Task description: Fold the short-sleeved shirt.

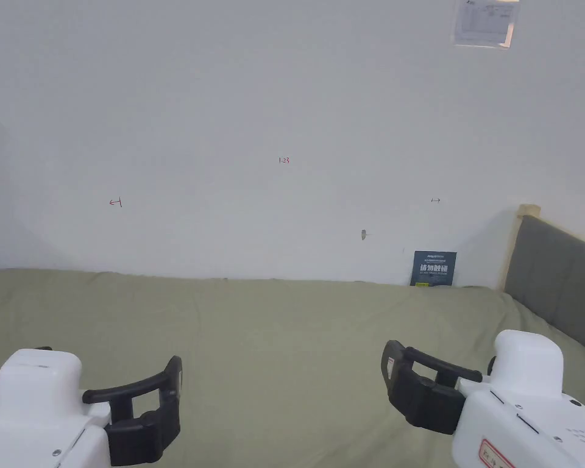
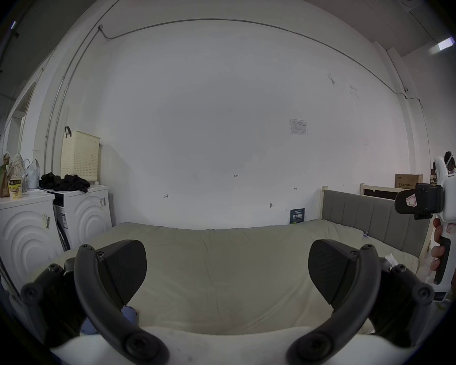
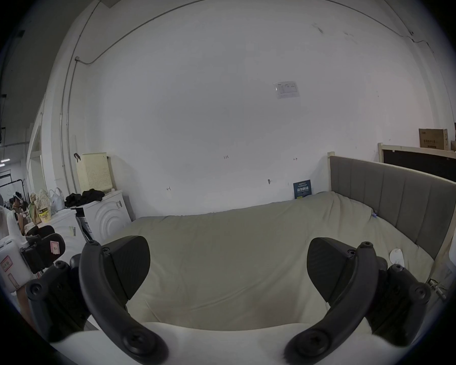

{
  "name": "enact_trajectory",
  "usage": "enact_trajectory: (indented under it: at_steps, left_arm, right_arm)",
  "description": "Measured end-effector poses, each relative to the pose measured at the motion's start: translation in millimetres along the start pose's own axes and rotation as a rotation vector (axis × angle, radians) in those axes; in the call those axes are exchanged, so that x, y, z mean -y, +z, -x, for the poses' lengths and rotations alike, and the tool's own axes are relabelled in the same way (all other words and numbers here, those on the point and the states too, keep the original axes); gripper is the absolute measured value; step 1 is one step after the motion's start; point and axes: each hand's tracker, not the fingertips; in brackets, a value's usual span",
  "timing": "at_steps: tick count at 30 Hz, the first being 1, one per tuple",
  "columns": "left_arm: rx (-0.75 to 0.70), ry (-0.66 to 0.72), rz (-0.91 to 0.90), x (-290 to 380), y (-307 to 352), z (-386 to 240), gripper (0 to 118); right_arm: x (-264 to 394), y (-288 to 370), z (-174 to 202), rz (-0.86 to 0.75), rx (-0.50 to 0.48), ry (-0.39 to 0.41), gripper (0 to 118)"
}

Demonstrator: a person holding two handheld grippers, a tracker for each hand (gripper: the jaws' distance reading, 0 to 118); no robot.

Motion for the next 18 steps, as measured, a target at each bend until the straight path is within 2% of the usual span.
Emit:
enact_trajectory:
  at_steps: [4, 8, 12, 14, 18]
  left_arm:
    - [0.002, 0.003, 0.003, 2, -2, 1, 118]
    - [0.004, 0.001, -0.002, 1, -1, -1, 118]
    - [0.006, -0.003, -0.004, 1, -2, -2, 118]
    - [0.003, -0.003, -0.005, 2, -2, -2, 118]
    - [0.003, -0.003, -0.002, 1, -3, -3, 118]
  right_arm:
    - [1, -3, 3, 0.02, 0.011, 0.02, 118]
    - [5, -4, 1, 0.006, 0.004, 0.074, 118]
    - [3, -1, -2, 0.024, -0.028, 0.061, 118]
    - [7, 2, -2, -0.023, -0.023, 0.101, 118]
    - [13, 2, 7, -0.068, 0.103, 0.276, 118]
